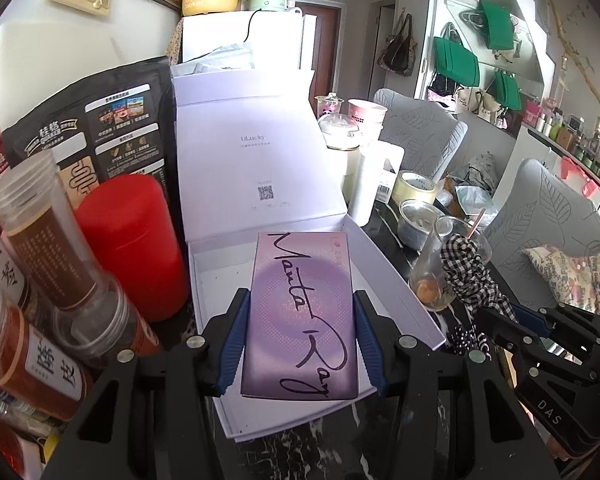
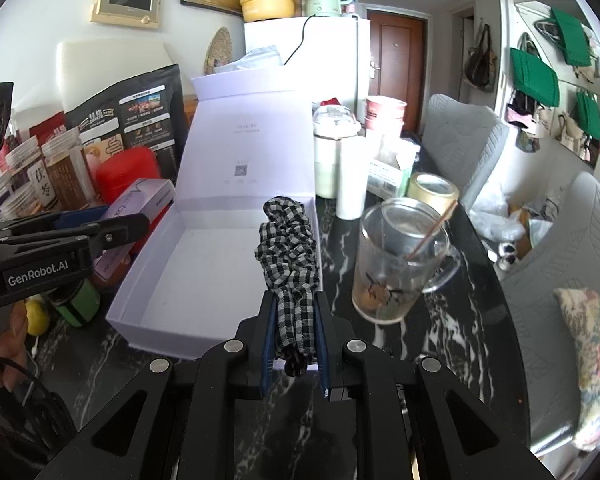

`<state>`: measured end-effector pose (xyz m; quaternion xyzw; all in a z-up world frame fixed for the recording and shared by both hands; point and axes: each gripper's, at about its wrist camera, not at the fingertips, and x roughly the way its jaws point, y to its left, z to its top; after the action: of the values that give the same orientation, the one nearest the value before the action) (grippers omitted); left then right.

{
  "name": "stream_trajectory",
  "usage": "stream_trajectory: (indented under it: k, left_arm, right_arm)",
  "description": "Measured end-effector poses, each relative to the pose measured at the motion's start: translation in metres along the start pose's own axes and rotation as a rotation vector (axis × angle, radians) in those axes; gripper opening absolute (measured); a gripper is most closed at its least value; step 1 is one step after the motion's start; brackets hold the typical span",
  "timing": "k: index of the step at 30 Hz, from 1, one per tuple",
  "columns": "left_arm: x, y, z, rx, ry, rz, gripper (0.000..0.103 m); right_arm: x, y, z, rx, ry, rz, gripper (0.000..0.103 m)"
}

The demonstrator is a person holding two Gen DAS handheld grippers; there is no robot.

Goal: Organize rigid objects
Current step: 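Carry the palette with the left gripper while the right gripper carries the umbrella into the white box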

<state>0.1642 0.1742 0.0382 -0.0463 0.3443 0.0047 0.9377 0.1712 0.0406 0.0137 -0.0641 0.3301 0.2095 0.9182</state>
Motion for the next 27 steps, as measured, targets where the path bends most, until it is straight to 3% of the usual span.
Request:
stream_trajectory:
  k: [13, 21, 27]
  left_arm:
    - [0.036, 0.008, 0.035, -0.01, -0.009, 0.007, 0.05]
    - [0.055, 0.019, 0.058, -0.011, -0.026, 0.06, 0.05]
    - [0.08, 0.029, 0.056, -0.026, 0.024, 0.075, 0.05]
  right_arm:
    - [0.037, 0.002, 0.042, -0.048, 0.004, -0.007, 0.017]
    - [0.063, 0.006, 0.063, -0.07, 0.013, -0.001, 0.017]
    - [0.083, 0.01, 0.072, -0.093, 0.034, -0.013, 0.017]
